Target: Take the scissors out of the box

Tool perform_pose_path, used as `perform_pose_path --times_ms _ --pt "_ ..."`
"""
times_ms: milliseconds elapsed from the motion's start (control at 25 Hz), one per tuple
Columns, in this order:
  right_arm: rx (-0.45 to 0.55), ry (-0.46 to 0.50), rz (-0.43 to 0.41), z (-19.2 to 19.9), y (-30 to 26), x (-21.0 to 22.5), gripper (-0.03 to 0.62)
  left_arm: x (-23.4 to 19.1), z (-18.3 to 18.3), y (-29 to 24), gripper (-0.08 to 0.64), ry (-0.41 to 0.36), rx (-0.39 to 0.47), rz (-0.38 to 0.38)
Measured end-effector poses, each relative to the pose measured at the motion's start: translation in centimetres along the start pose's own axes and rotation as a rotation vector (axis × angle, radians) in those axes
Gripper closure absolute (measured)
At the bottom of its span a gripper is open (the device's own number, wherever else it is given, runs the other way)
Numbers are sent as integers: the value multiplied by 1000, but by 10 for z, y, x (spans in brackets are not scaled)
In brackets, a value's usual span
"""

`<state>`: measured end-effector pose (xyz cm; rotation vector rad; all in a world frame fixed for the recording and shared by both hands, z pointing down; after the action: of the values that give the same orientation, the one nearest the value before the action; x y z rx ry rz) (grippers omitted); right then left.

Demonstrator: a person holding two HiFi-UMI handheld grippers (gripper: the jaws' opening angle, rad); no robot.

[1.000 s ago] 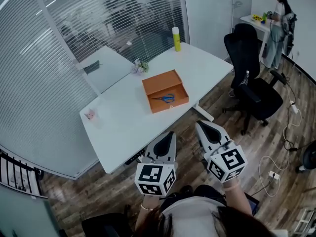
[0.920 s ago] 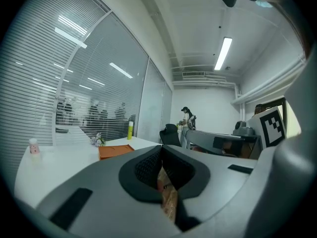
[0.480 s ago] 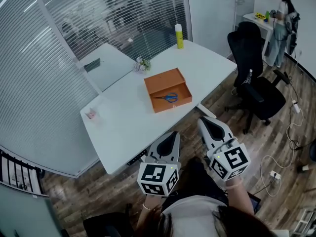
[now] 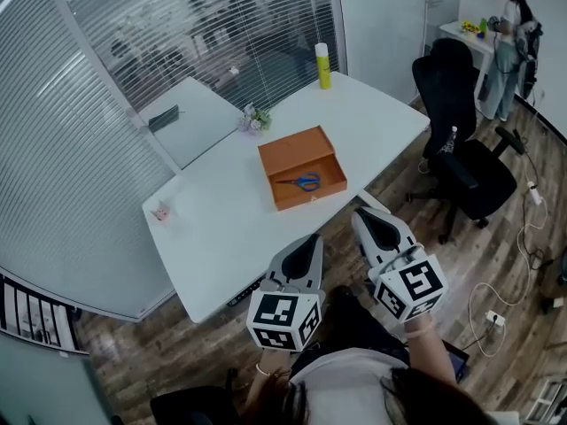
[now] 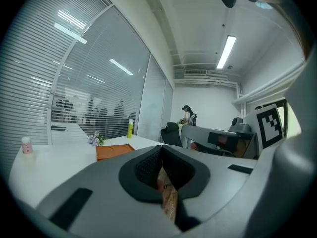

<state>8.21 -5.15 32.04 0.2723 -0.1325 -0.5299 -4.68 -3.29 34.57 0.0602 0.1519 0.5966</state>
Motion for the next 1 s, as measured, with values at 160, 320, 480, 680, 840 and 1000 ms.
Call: perform_pose_path --times_ms 160,320,480,680,840,1000 --pt "-10 -4 -7 4 -12 10 565 -6 2 -15 541 0 -7 4" --pt "-18 4 -16 10 -24 20 565 -12 3 -31 541 -5 -9 6" --pt "-34 3 -28 18 -37 31 565 -19 6 -47 541 -8 -15 -1" --pt "-62 15 -58 31 -64 40 563 -38 8 -68 541 -8 -21 -18" --pt "-82 23 -83 40 -87 46 563 -56 7 -84 541 -3 -25 -35" --pt "-95 25 -108 47 -104 53 563 -68 7 -99 541 -5 -20 -49"
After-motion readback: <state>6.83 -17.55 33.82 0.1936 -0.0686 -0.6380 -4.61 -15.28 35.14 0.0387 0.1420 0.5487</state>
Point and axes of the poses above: the fingertips, and each gripper's own axes: y backward along the fingers, x to its right, z out of its underside, the point moved 5 cm from there along y, backward along the fingers, and after that the axes turned 14 degrees about x, right-handed, at the moved point
